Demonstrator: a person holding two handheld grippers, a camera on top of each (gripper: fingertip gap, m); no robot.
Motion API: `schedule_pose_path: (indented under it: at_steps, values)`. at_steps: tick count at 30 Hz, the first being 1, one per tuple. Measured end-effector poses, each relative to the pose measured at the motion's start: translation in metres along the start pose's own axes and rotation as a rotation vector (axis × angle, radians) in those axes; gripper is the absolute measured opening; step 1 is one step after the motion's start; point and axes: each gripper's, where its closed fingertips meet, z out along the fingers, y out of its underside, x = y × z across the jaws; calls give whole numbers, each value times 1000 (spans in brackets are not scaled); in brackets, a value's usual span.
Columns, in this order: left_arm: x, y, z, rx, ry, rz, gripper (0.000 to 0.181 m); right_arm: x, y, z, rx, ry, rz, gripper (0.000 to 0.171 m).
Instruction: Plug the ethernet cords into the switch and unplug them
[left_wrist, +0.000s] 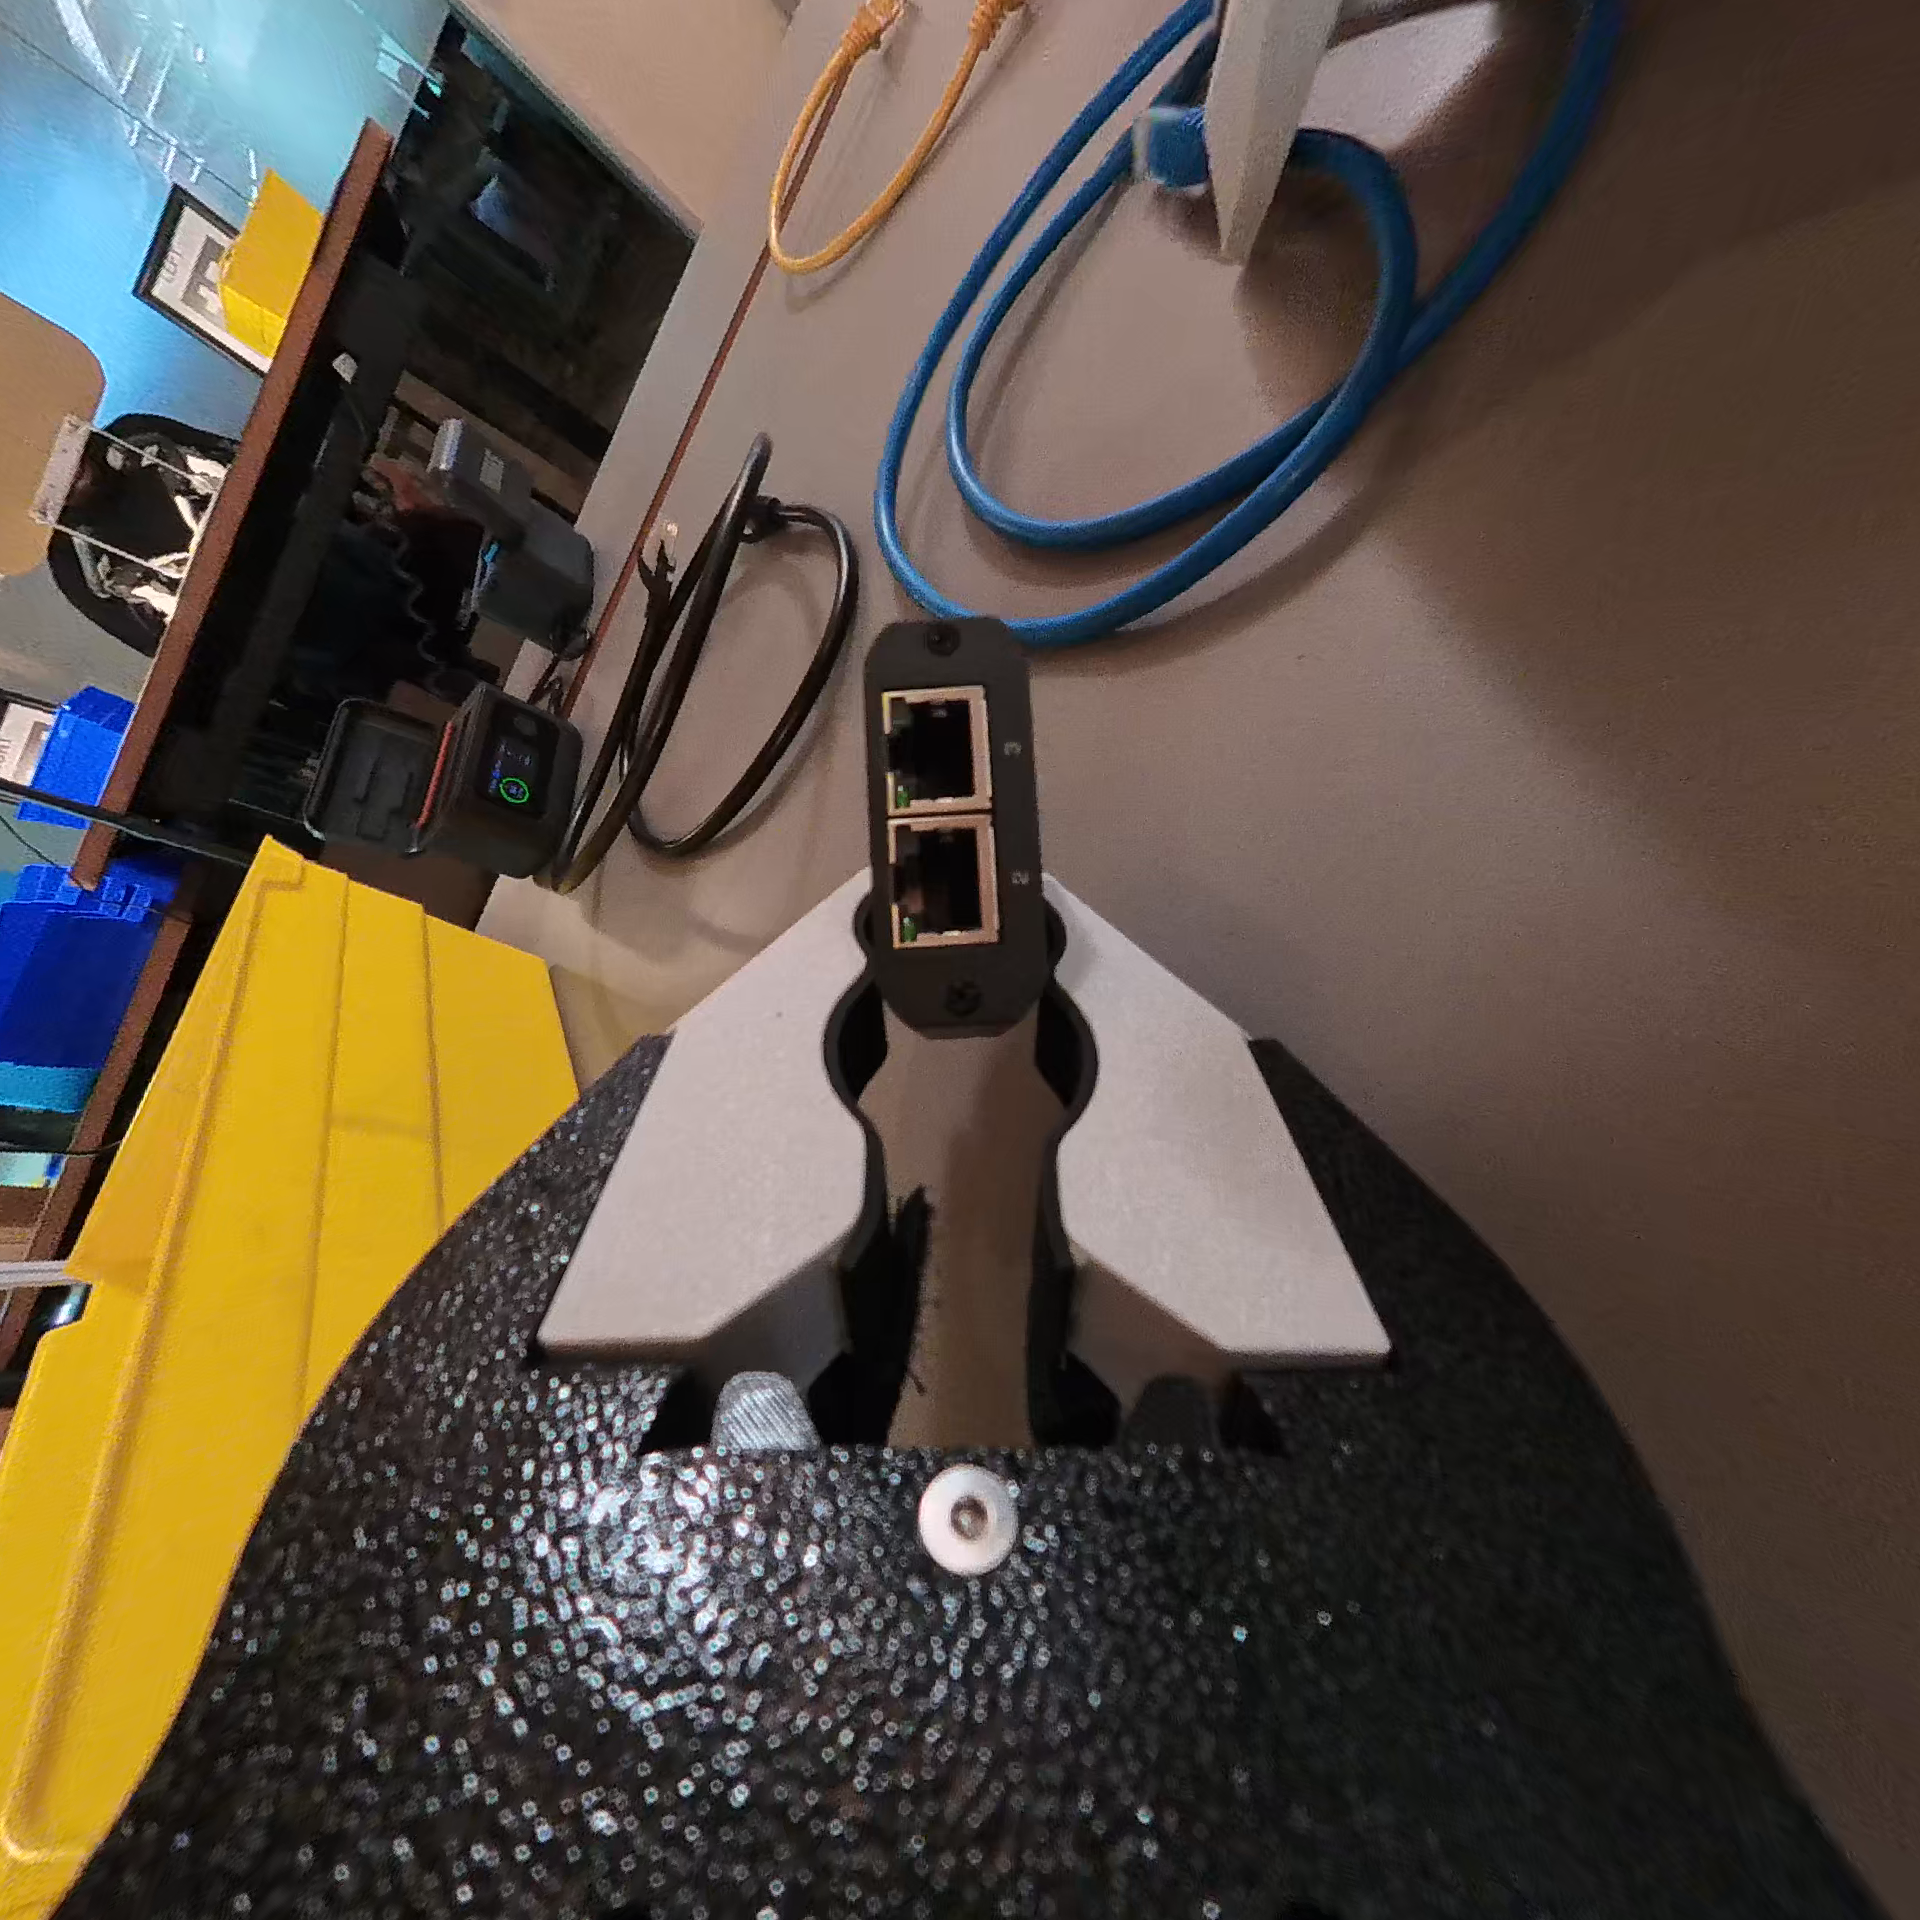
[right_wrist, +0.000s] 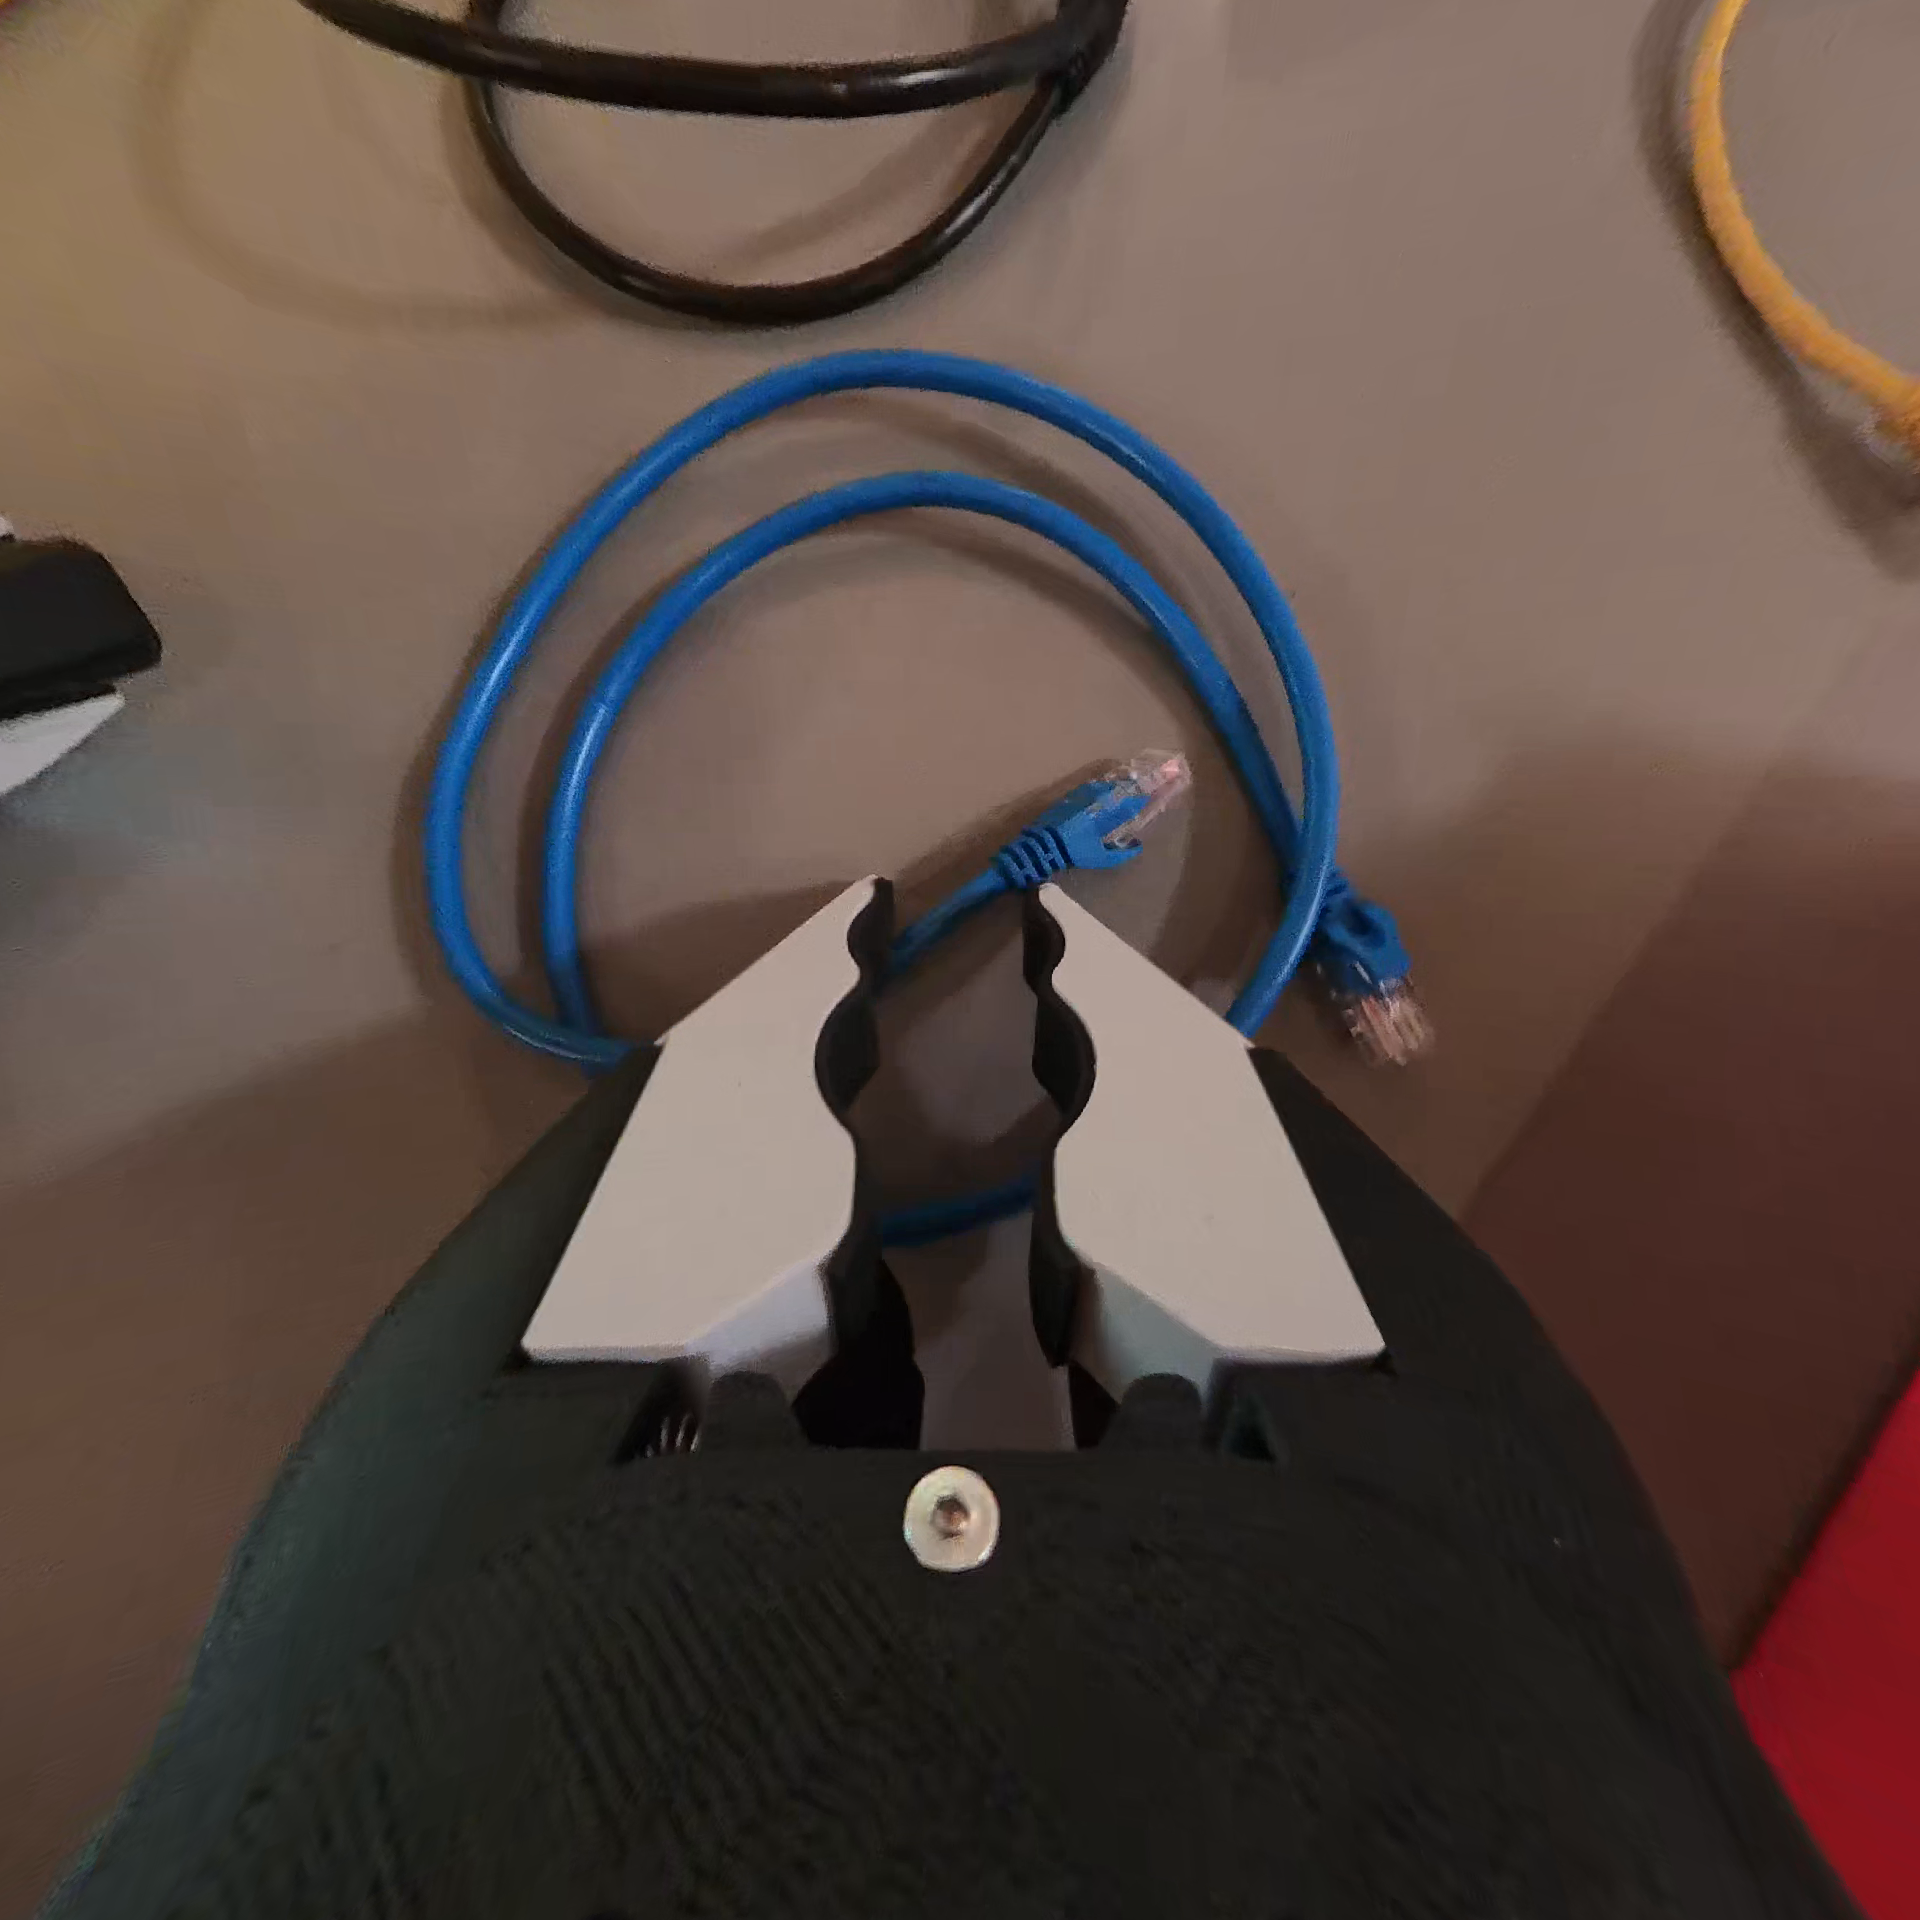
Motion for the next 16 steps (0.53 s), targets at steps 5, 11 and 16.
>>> schedule_pose_path:
  at_steps: [5,11,16]
  values:
    - [14,-7,-2,7,127,-58,21,-22,-12,-17,119,-4,-346,10]
    - [22,-13,-6,-2,252,-142,22,-66,-19,-54,282,80,-996,3]
    - [23,-13,-8,-6,307,-223,21,-97,-19,-67,327,162,-1379,3]
